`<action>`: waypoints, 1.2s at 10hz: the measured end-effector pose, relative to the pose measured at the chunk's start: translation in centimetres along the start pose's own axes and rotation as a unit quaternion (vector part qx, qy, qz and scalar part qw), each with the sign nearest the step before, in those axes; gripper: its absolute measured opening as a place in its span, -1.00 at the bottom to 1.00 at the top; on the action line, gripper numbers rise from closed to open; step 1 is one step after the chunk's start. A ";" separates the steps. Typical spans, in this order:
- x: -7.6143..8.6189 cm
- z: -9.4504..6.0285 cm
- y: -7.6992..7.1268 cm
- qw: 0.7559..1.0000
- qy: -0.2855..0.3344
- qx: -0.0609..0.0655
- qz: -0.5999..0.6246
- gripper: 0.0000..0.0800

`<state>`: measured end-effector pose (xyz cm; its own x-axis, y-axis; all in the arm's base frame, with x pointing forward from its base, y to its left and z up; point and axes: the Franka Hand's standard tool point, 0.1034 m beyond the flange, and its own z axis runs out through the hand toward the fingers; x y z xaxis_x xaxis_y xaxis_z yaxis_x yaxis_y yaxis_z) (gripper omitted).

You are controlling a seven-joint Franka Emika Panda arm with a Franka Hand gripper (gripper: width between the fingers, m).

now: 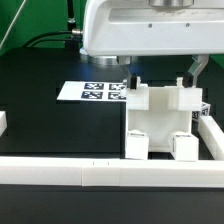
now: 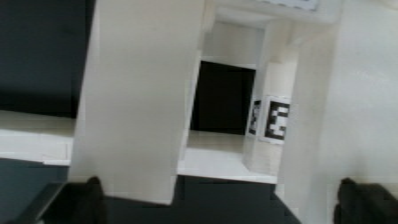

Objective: Assemble chair

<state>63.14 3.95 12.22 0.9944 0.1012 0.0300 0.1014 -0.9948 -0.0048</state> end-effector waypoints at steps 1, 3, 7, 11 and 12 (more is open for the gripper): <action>0.0 0.0 0.0 1.000 0.001 0.000 0.001 0.62; 0.1 0.0 -0.4 1.000 0.003 -0.001 0.008 0.62; 0.2 0.0 -0.9 1.000 0.004 -0.001 0.015 0.62; 0.3 0.0 -0.9 1.000 0.004 -0.001 0.024 0.62; 0.2 0.0 -0.9 1.000 0.005 -0.001 0.026 0.62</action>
Offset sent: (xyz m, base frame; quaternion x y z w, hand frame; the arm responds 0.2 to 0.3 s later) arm 0.0140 0.0180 -0.0265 -0.0072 0.0205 0.0326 0.9992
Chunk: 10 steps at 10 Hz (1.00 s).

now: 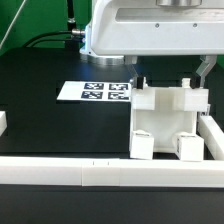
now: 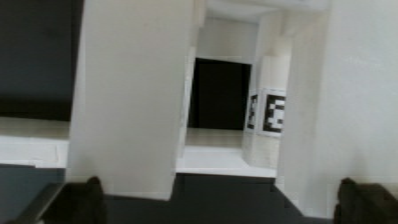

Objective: Assemble chair

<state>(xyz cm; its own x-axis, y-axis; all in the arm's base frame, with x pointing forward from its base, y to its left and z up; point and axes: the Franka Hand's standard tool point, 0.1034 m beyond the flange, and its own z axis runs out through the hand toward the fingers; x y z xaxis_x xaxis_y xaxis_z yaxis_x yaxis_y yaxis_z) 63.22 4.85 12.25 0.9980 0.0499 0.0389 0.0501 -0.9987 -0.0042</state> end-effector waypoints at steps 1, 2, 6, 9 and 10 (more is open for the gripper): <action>0.0 0.0 0.0 1.000 0.006 -0.001 0.001 0.62; 0.0 0.0 -0.1 1.000 0.009 -0.001 0.004 0.62; -0.1 -0.3 0.6 1.000 0.010 -0.001 0.006 0.62; 0.0 -0.4 0.8 1.000 0.012 -0.001 0.005 0.62; 0.0 -0.4 0.8 1.000 0.012 -0.001 0.005 0.62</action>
Offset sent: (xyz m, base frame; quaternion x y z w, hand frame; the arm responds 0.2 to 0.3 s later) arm -0.0194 -0.0030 -0.0118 -0.0390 -0.0224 0.0168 0.9988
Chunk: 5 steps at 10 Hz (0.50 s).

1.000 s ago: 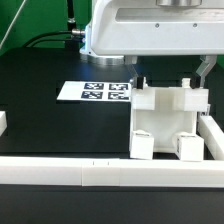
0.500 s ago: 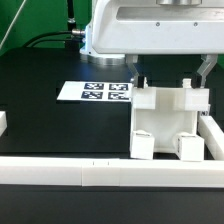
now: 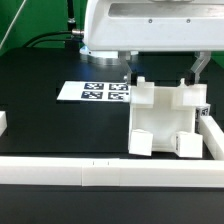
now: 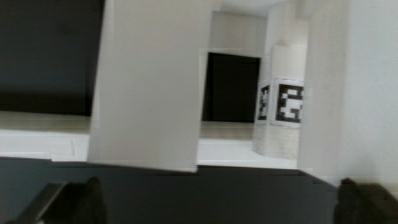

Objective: Assemble chair

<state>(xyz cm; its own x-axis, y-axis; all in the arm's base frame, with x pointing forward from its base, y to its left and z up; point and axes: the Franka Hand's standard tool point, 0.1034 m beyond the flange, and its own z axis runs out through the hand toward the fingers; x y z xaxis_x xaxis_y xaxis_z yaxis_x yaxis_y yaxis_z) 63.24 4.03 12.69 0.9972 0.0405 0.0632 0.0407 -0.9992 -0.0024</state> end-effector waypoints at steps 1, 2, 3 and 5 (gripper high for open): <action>0.0 0.0 0.0 1.000 0.000 0.000 0.000 0.62; 0.0 0.0 0.0 1.000 0.000 0.000 0.000 0.62; 0.0 0.0 -0.1 1.000 0.001 0.000 0.001 0.62; 0.5 0.5 -1.2 1.000 0.010 0.000 0.012 0.62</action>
Offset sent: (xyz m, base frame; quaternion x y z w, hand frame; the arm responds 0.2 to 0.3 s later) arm -0.0015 0.0163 -0.0151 0.0056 0.0177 0.0203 0.9996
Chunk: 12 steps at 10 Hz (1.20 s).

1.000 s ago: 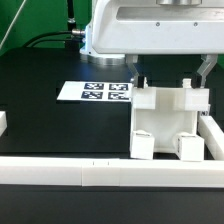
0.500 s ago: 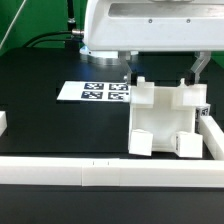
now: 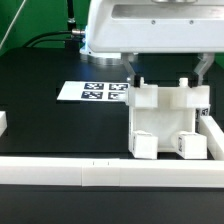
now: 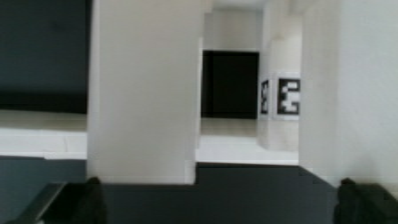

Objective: Assemble chair

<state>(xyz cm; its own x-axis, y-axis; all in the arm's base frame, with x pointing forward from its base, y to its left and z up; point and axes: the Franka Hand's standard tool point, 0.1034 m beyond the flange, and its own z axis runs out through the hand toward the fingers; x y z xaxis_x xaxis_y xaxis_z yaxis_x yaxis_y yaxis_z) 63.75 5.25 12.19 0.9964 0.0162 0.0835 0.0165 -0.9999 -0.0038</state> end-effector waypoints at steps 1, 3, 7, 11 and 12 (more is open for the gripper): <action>0.1 -0.1 -0.5 1.000 -0.008 -0.003 -0.003 0.62; 0.6 -1.5 -0.3 1.000 -0.018 -0.005 -0.014 0.62; 0.3 -0.5 -0.4 1.000 -0.011 -0.006 -0.009 0.62; -1.7 -2.2 -0.7 1.000 -0.013 0.002 -0.009 0.62; -2.2 -2.5 -0.7 1.000 -0.014 0.003 -0.008 0.62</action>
Offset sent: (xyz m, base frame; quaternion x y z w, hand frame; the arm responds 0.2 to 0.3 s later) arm -0.0099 -0.0033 0.0100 0.0247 -0.0114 0.0009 0.9996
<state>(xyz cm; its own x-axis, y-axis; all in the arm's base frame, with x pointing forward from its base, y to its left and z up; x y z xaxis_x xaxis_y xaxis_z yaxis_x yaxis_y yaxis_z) 61.35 5.94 14.48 0.9979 0.0330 0.0562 0.0336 -0.9994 -0.0089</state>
